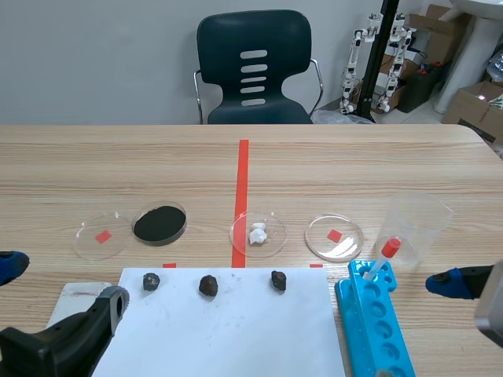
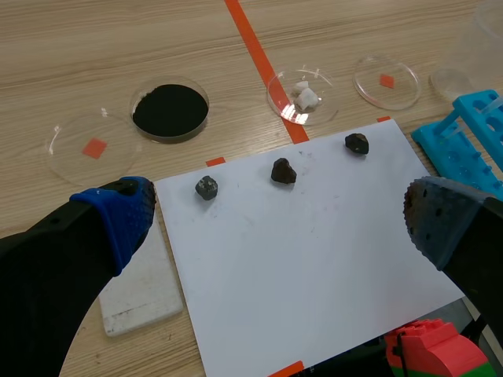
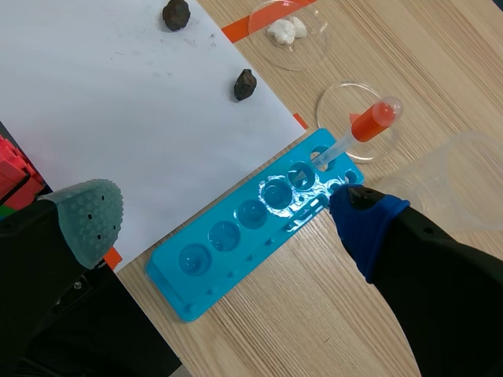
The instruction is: Pick up the left mineral with the left hand
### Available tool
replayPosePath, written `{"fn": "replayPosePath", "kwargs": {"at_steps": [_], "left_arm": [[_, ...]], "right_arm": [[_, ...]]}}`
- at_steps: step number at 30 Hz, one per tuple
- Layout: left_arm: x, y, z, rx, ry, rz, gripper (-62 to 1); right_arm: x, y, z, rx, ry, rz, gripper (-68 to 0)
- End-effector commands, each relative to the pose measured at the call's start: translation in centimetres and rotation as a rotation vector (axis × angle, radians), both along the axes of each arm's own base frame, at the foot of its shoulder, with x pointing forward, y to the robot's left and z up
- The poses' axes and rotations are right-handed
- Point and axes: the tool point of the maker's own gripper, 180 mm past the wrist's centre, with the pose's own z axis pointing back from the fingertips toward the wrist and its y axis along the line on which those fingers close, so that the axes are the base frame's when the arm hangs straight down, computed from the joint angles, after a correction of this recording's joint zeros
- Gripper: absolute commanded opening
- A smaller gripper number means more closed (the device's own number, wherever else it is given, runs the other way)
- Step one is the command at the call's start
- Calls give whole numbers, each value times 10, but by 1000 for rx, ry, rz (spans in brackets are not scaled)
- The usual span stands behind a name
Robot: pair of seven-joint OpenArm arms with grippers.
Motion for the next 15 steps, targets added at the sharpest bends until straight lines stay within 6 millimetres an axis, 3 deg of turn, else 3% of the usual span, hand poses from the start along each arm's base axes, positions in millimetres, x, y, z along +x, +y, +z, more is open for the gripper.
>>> {"fn": "replayPosePath", "kwargs": {"at_steps": [1, 15], "left_arm": [[5, -4, 9, -18, -38, -2, 14], [6, -4, 10, -18, -41, -2, 14]], "right_arm": [[4, 3, 8, 8, -27, 13, -128], [4, 3, 8, 8, -27, 13, -128]]}}
